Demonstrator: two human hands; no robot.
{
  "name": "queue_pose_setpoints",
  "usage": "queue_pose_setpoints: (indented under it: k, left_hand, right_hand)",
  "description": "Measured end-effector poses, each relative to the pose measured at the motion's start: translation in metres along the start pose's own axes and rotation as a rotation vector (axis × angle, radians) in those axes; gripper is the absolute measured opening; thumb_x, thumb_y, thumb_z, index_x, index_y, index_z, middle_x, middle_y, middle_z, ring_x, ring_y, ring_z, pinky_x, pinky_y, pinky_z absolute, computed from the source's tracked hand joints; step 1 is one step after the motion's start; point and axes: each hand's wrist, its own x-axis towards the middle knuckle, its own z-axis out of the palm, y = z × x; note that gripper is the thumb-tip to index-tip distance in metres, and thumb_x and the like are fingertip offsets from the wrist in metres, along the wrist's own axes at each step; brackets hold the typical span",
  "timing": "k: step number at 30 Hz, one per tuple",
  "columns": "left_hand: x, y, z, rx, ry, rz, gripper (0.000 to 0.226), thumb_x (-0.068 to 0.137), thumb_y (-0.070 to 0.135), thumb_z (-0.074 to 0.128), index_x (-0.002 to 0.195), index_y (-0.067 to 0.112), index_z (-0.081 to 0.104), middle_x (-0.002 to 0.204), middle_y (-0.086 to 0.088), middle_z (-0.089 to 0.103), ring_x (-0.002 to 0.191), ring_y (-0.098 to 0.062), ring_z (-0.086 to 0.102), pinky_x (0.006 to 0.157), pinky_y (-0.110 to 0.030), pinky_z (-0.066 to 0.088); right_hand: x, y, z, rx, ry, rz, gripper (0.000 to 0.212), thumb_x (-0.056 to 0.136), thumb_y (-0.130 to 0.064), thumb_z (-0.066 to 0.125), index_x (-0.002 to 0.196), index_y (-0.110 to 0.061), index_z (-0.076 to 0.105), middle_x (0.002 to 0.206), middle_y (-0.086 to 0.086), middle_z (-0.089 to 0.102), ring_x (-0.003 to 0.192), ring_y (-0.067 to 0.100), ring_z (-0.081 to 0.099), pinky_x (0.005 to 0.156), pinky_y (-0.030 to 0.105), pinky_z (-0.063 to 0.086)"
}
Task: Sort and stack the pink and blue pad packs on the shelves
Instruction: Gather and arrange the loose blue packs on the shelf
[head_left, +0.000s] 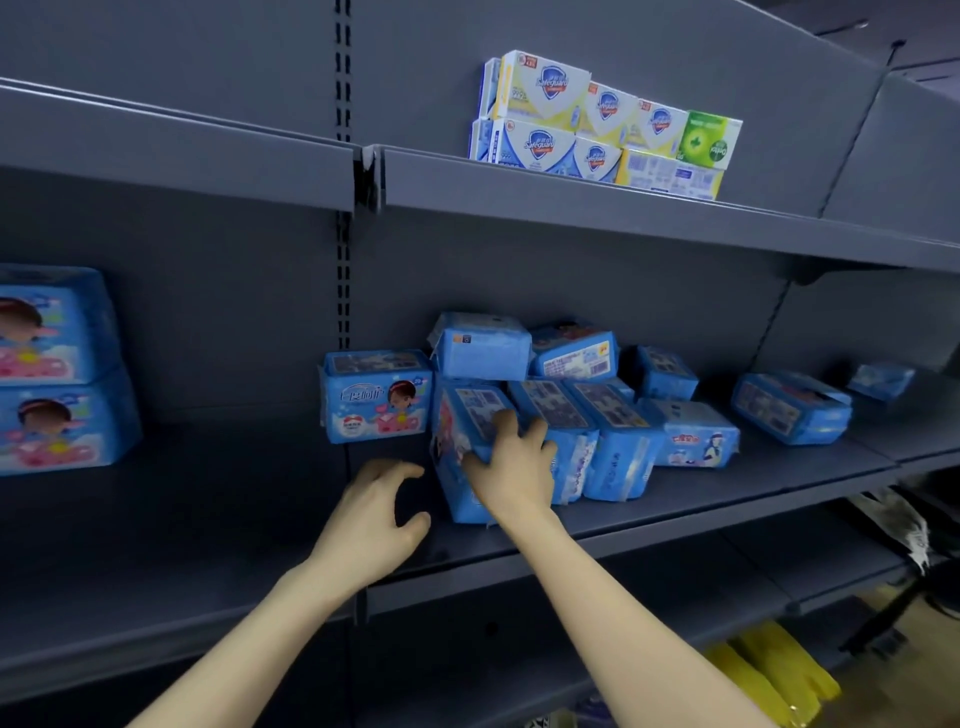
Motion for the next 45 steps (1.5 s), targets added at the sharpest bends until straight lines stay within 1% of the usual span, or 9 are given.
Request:
queue_pose_setpoints:
  k: [6, 13, 18, 24, 28, 35, 38, 41, 45]
  left_hand:
    - [0.005, 0.001, 0.001, -0.274, -0.047, -0.195, 0.059, 0.085, 0.023, 0.064, 0.137, 0.018, 0.038, 0.14, -0.007, 0.042, 0.128, -0.02, 0.042, 0.098, -0.026, 0.035]
    - [0.003, -0.002, 0.003, -0.535, -0.042, -0.342, 0.057, 0.089, 0.027, 0.061, 0.139, 0.018, 0.035, 0.137, -0.01, 0.045, 0.126, -0.022, 0.044, 0.101, -0.036, 0.039]
    - [0.0, -0.01, 0.003, -0.636, -0.003, -0.408, 0.073, 0.085, 0.035, 0.062, 0.145, 0.021, 0.023, 0.134, -0.011, 0.048, 0.124, -0.023, 0.046, 0.103, -0.046, 0.04]
    - [-0.003, -0.014, -0.003, -0.674, 0.03, -0.414, 0.071, 0.085, 0.032, 0.063, 0.144, 0.024, 0.025, 0.133, -0.007, 0.049, 0.122, -0.02, 0.047, 0.094, -0.039, 0.044]
    - [-0.004, -0.01, -0.004, -0.731, 0.035, -0.399, 0.065, 0.086, 0.031, 0.062, 0.141, 0.023, 0.029, 0.129, -0.005, 0.052, 0.117, -0.019, 0.05, 0.085, -0.037, 0.045]
    - [-0.002, -0.004, -0.012, -0.933, 0.031, -0.4, 0.06, 0.087, 0.03, 0.059, 0.14, 0.021, 0.032, 0.114, 0.001, 0.055, 0.108, -0.021, 0.055, 0.086, -0.037, 0.046]
    - [0.0, -0.002, -0.013, -0.926, 0.055, -0.375, 0.054, 0.087, 0.028, 0.061, 0.134, 0.025, 0.035, 0.106, 0.008, 0.055, 0.107, -0.019, 0.055, 0.087, -0.037, 0.046]
    - [-0.002, -0.008, -0.01, -0.859, 0.065, -0.38, 0.071, 0.084, 0.027, 0.066, 0.143, 0.024, 0.026, 0.128, -0.002, 0.051, 0.119, -0.02, 0.049, 0.09, -0.037, 0.044]
    - [-0.009, -0.014, -0.003, -0.346, 0.025, -0.216, 0.114, 0.066, 0.024, 0.081, 0.147, 0.036, 0.001, 0.153, -0.005, 0.01, 0.139, -0.021, 0.017, 0.107, -0.033, 0.029]
  right_hand:
    - [0.002, 0.007, -0.006, 0.42, -0.104, 0.063, 0.056, 0.08, -0.033, 0.063, 0.128, -0.02, 0.038, 0.121, 0.006, 0.031, 0.115, 0.034, 0.04, 0.096, 0.042, 0.04]
    - [-0.006, 0.021, 0.001, 0.769, -0.126, 0.017, 0.052, 0.074, -0.02, 0.071, 0.118, -0.026, 0.044, 0.12, 0.005, 0.042, 0.105, 0.016, 0.05, 0.091, 0.037, 0.048]
    - [-0.01, 0.025, 0.01, 0.896, -0.099, -0.02, 0.055, 0.06, -0.03, 0.068, 0.109, -0.036, 0.044, 0.121, 0.005, 0.051, 0.107, 0.015, 0.055, 0.091, 0.04, 0.051]
    - [-0.014, 0.026, 0.01, 0.662, 0.012, -0.326, 0.066, 0.065, -0.027, 0.069, 0.116, -0.046, 0.032, 0.124, -0.007, 0.042, 0.119, 0.009, 0.041, 0.1, 0.025, 0.038]
    - [-0.02, 0.018, 0.019, 0.54, 0.132, -0.521, 0.069, 0.066, -0.028, 0.068, 0.126, -0.034, 0.035, 0.125, -0.009, 0.037, 0.118, 0.004, 0.034, 0.1, 0.007, 0.025]
    - [-0.02, 0.008, 0.026, 0.411, 0.277, -0.593, 0.064, 0.069, -0.036, 0.059, 0.127, -0.024, 0.034, 0.129, 0.011, 0.046, 0.114, 0.018, 0.039, 0.087, 0.016, 0.035]
    - [-0.016, 0.005, 0.026, 0.456, 0.282, -0.568, 0.067, 0.068, -0.03, 0.07, 0.126, -0.025, 0.036, 0.128, 0.01, 0.046, 0.114, 0.016, 0.038, 0.09, 0.009, 0.03]
    - [-0.015, 0.003, 0.023, 0.549, 0.267, -0.484, 0.07, 0.064, -0.024, 0.075, 0.125, -0.024, 0.041, 0.122, -0.001, 0.045, 0.111, 0.009, 0.037, 0.094, 0.004, 0.026]
    - [-0.019, -0.012, 0.01, 0.824, 0.155, -0.195, 0.058, 0.063, -0.015, 0.078, 0.108, -0.033, 0.047, 0.115, -0.004, 0.049, 0.11, 0.009, 0.043, 0.094, 0.018, 0.037]
